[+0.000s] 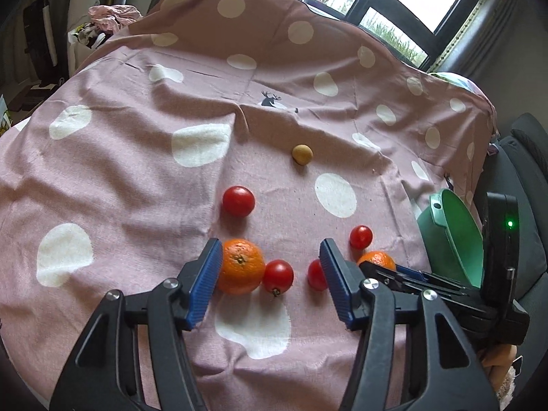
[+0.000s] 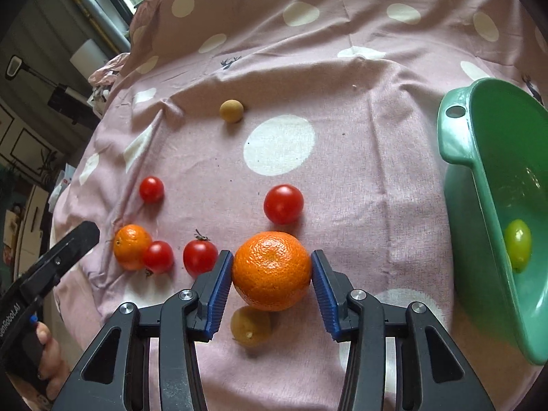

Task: Organize fruits
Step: 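Close the right tool around the mandarin orange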

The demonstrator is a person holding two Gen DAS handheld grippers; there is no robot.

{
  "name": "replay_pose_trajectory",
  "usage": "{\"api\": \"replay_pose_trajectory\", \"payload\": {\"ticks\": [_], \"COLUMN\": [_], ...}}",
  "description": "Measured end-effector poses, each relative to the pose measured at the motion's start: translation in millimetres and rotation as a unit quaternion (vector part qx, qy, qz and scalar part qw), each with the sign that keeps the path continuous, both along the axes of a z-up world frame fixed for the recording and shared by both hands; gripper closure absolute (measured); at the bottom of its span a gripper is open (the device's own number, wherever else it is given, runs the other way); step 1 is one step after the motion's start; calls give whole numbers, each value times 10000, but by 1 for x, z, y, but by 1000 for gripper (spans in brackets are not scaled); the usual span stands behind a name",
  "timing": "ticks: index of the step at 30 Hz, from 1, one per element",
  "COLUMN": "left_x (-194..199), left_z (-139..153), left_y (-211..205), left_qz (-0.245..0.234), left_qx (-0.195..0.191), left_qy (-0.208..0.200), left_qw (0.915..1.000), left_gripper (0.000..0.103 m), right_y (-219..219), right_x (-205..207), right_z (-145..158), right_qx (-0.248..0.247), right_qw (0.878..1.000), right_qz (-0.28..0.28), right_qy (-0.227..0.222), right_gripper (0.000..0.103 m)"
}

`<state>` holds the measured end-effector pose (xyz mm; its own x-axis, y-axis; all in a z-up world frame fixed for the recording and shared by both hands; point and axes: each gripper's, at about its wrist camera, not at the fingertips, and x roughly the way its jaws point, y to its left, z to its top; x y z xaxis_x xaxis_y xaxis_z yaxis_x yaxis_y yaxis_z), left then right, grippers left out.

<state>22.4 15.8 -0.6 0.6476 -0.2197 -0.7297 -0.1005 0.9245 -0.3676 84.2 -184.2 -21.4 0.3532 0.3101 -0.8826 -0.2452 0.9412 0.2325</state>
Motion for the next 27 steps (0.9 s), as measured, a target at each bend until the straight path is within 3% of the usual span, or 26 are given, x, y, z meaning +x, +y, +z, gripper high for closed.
{"api": "replay_pose_trajectory", "payload": {"ticks": [6,10,13,17,27], "left_x": [4,6,10,16,30], "left_z": [-6,-6,-9,-16,-34], "left_y": [-19,-41,-62,-83,-104], "left_qz": [-337,-736,-1060,-1397,-1517], "left_qx": [-194,-335,-380,-575,-632], "left_qy": [54,18,45,116,408], "left_qw": [9992,9967,9936,9885,9856], "left_gripper": [45,45,46,48,53], "right_y": [-7,-23,-32,-39,-36], "right_x": [4,0,-2,3,11], "right_z": [-1,18,29,26,7], "right_qx": [249,634,733,953,1023], "right_qw": [9996,9979,9967,9949,9943], "right_qz": [3,-117,-191,-288,-271], "right_qy": [115,-89,-280,-180,98], "right_gripper": [55,45,45,45,50]}}
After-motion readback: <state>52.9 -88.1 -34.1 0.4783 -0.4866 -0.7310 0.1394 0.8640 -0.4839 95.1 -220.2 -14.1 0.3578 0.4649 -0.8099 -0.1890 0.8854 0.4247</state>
